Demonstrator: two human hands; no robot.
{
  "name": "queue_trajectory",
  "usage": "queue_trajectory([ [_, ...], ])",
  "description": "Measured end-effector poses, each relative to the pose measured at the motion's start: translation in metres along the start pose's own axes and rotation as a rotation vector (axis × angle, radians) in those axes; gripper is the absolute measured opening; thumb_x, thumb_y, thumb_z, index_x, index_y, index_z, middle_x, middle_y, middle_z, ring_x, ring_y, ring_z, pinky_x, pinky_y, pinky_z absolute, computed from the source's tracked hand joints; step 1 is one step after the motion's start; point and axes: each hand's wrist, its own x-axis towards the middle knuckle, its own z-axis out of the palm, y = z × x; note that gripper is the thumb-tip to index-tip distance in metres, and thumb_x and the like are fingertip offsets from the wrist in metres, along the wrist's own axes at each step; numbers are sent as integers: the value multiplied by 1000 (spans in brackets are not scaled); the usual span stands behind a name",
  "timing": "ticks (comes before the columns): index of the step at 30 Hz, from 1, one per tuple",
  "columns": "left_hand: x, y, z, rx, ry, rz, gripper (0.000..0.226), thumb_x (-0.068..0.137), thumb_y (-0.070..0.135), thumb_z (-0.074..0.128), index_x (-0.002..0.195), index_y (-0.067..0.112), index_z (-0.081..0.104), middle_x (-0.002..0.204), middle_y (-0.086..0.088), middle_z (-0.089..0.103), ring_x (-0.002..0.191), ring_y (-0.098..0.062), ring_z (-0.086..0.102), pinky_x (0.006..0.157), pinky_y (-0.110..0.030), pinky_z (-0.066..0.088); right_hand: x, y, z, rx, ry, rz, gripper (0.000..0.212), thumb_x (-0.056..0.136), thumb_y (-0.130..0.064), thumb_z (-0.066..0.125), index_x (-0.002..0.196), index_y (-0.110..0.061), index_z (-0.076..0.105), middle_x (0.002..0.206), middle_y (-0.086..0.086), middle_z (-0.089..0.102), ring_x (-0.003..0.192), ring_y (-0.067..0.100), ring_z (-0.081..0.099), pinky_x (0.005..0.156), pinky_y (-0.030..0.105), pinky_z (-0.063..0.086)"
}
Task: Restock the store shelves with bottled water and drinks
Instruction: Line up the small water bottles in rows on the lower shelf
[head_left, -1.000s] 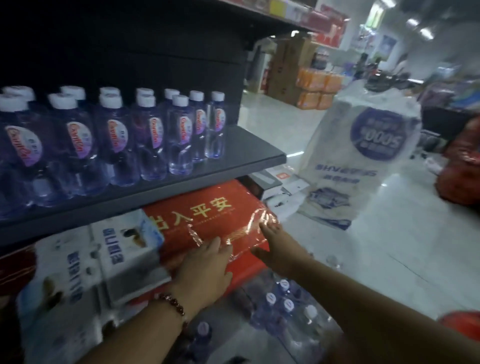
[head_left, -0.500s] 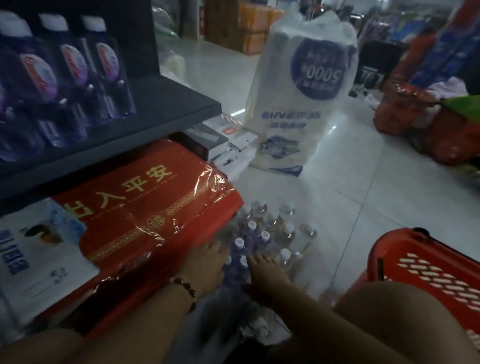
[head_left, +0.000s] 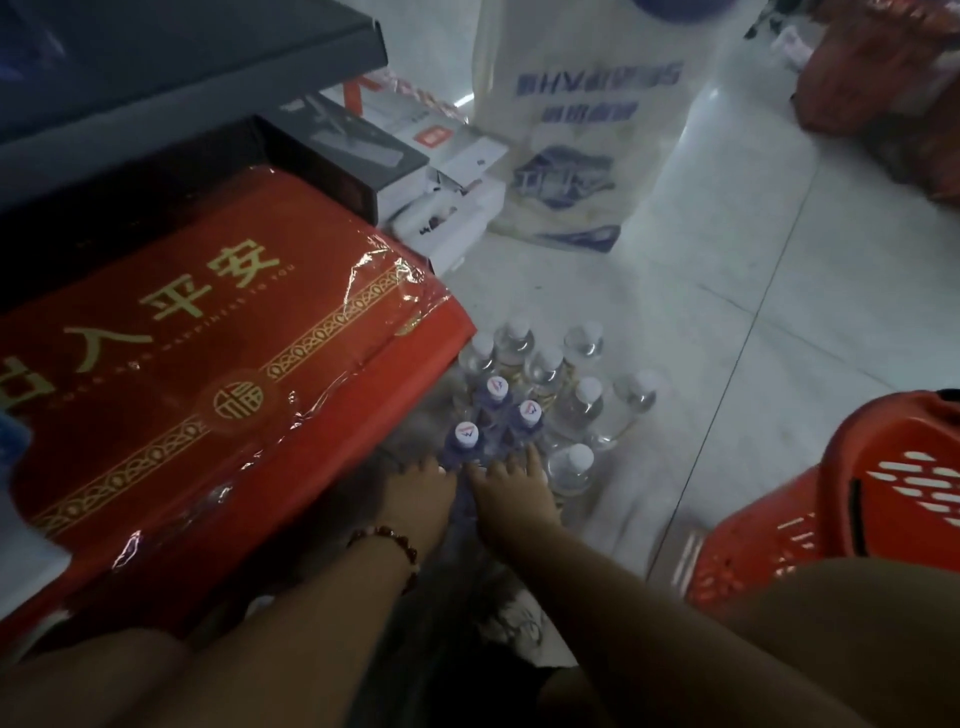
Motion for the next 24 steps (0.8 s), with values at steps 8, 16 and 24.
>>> queue_trajectory([
  [8,9,-13,15,-80,1,-24,29,96,11,50,124,17,45,128,-7,50,115,-24,58,86,-34,49,20,-10,10,-86,41,-1,8,85,-20,67,91,-18,71,88,5,73,91,25,68,114,54,32],
  [16,-15,-32,-1,-143,89,-87,32,95,25,60,121,13,44,129,-10,53,118,-26,60,90,-35,49,14,-13,-23,-95,74,-58,25,97,-22,52,119,-14,61,118,7,68,112,26,63,104,41,36],
  [24,-73,-63,-52,-417,367,-191,39,100,48,46,110,11,41,116,-12,57,99,-33,65,78,-38,48,-23,-19,-99,16,159,-45,28,102,-24,49,125,-10,58,124,9,65,113,30,64,81,33,42],
])
